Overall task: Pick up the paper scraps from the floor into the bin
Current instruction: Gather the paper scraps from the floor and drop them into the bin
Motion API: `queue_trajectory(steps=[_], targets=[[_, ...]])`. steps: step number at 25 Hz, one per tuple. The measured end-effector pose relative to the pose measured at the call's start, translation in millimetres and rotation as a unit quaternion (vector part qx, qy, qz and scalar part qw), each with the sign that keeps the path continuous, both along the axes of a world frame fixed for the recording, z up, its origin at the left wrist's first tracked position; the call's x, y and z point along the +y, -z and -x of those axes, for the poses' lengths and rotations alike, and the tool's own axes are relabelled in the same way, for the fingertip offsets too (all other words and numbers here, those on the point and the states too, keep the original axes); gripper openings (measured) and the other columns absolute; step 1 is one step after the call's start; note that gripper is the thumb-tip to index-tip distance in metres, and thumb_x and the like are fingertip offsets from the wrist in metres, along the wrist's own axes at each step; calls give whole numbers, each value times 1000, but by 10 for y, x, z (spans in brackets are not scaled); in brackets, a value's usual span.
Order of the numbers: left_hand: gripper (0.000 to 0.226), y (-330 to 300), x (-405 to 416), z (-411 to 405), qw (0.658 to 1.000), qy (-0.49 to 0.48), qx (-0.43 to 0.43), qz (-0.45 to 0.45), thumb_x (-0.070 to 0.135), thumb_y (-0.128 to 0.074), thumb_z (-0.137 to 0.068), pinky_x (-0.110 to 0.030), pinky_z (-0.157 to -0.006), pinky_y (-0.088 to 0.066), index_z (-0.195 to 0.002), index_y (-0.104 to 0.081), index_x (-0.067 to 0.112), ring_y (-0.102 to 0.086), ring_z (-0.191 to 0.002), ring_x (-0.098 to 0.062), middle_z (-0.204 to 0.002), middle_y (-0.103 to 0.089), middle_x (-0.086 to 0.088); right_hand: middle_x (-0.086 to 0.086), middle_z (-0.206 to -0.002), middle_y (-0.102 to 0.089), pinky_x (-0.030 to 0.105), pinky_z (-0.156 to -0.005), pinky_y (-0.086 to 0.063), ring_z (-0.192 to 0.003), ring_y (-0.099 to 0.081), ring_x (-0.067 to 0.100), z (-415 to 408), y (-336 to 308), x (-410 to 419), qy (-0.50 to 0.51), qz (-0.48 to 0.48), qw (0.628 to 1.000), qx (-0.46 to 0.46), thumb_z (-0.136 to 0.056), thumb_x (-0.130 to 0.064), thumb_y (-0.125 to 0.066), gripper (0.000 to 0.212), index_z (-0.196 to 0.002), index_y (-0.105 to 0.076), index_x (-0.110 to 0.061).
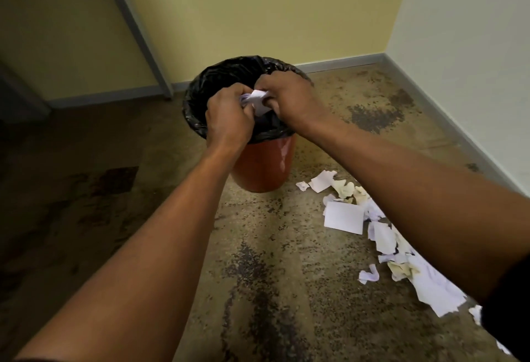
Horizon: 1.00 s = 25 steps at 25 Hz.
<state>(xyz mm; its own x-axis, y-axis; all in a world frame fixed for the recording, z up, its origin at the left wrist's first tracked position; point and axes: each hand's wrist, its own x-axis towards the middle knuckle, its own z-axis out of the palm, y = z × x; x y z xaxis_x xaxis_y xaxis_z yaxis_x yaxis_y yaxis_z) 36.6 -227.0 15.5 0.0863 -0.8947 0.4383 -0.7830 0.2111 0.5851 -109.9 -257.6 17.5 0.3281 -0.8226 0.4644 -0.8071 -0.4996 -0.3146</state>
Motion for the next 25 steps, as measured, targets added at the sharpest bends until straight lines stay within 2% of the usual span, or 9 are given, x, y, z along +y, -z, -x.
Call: queue_trajectory(steps=[5, 9, 14, 16, 19, 21, 25], targets=[[47, 138, 8, -211, 998, -7, -27, -53, 5, -66, -88, -36, -98, -49, -132, -61, 23, -59, -118, -22, -130, -63, -3, 6, -105, -59, 43, -75, -49, -97, -55, 29, -142, 136, 17, 26, -42, 998, 45, -82, -16, -68, 38, -117, -53, -22], [63, 68, 29, -232, 995, 7, -74, -73, 8, -71, -88, -40, -105, -45, -144, -49, 26, -54, -128, -24, -140, -56, -2, 4, -122, -59, 42, -82, -50, -108, -58, 28, -71, 78, 58, 40, -44, 996, 63, -82, -20, -72, 51, -129, -51, -23], [56, -106, 150, -3, 987, 29, -156, 0, 18, -63, -94, -45, -92, -52, -145, -43, 28, -59, -115, -29, -134, -55, -2, 4, -125, -60, 38, -86, -49, -110, -58, 28, 363, -132, 284, 45, -20, 998, 40, -81, -22, -70, 48, -127, -54, -22], [50, -119, 231, 226, 983, 72, -163, 35, 22, -59, -96, -45, -84, -55, -144, -45, 27, -62, -106, -29, -131, -54, -2, 3, -127, -60, 38, -89, -47, -113, -57, 27, 685, -98, 468, 64, -32, 996, 48, -82, -27, -72, 49, -127, -54, -23], [47, 18, 389, 649, 971, 160, -174, 36, 22, -59, -95, -42, -78, -57, -141, -47, 27, -63, -95, -25, -130, -52, 0, 3, -134, -57, 40, -95, -45, -119, -55, 26, 1271, 195, 808, 120, -83, 987, 71, -82, -31, -73, 54, -131, -51, -24], [51, 233, 495, 913, 955, 214, -207, -8, 22, -61, -94, -41, -82, -57, -142, -45, 26, -64, -97, -25, -137, -48, 1, 5, -138, -55, 42, -98, -45, -123, -53, 27, 1659, 505, 1027, 170, -141, 972, 86, -81, -31, -74, 59, -134, -48, -23], [72, 879, 603, 1353, 896, 287, -287, -180, 33, -72, -88, -43, -94, -49, -150, -35, 28, -58, -121, -33, -156, -32, -2, 11, -143, -47, 41, -100, -44, -125, -50, 30, 2288, 1150, 1371, 239, -320, 912, 91, -71, -37, -83, 85, -141, -38, -21]])
